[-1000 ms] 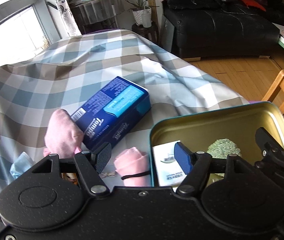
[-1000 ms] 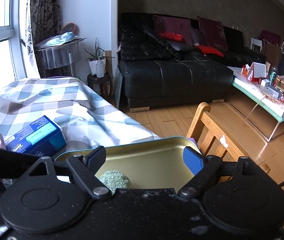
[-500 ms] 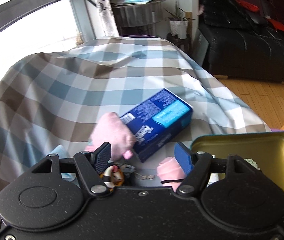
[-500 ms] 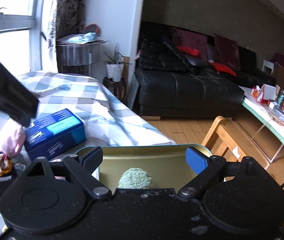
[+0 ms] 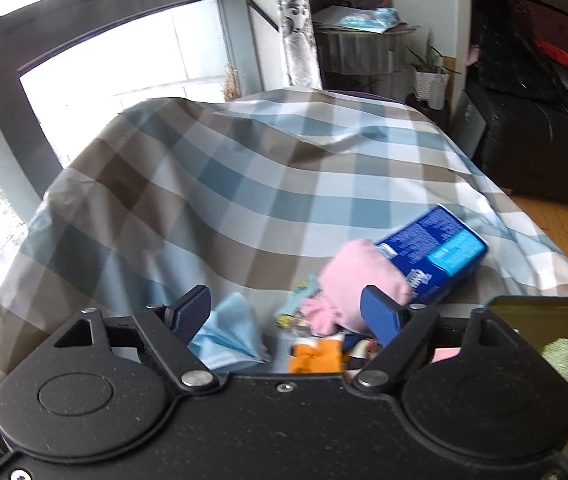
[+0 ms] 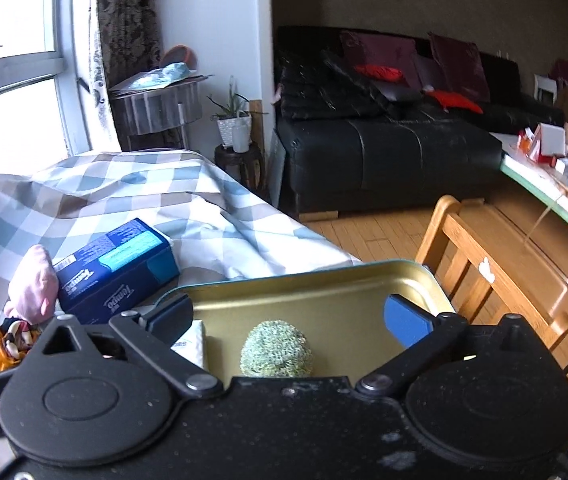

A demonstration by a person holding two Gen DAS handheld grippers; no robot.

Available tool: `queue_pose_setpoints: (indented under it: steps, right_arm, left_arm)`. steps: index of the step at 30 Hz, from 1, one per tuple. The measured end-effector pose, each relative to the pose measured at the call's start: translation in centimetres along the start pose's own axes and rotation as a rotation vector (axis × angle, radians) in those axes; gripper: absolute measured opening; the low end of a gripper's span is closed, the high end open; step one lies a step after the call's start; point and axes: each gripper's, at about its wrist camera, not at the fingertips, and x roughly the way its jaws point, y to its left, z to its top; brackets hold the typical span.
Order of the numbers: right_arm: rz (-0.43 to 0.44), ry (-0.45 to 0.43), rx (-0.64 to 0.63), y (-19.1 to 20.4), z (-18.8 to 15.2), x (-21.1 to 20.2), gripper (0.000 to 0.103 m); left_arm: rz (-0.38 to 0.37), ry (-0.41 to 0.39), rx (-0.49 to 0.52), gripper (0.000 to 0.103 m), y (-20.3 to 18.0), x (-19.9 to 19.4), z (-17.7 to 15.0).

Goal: Organize soft objects
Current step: 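Withdraw both grippers from the tray toward the items on the cloth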

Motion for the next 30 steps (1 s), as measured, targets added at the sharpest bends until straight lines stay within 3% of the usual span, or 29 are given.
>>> queue_pose_setpoints:
  steps: [8, 14, 23, 30]
  right_arm:
    - [0.009, 0.009, -0.034, 0.8, -0.6, 0.9, 0.103]
    - [0.020, -0.015, -0.101, 2.6, -1.2, 0.9, 0.103]
    - [0.101, -0.010, -0.096, 4.0, -1.8, 1.1, 0.103]
    - [0.118, -0.036, -0.139, 5.6, -2.9, 0.8, 0.102]
  left_arm:
    - [0.032, -0.039, -0.011, 0.081, 4.1, 1.7, 0.5]
    - [0.041, -0.035, -0.009, 0.088, 5.8, 3.7, 0.2]
    - [-0.002, 0.076, -0.052, 0.088, 7.8, 8.3, 0.3]
    - [-0.048, 0.110, -0.074, 0.088, 8.9, 10.2, -0.6]
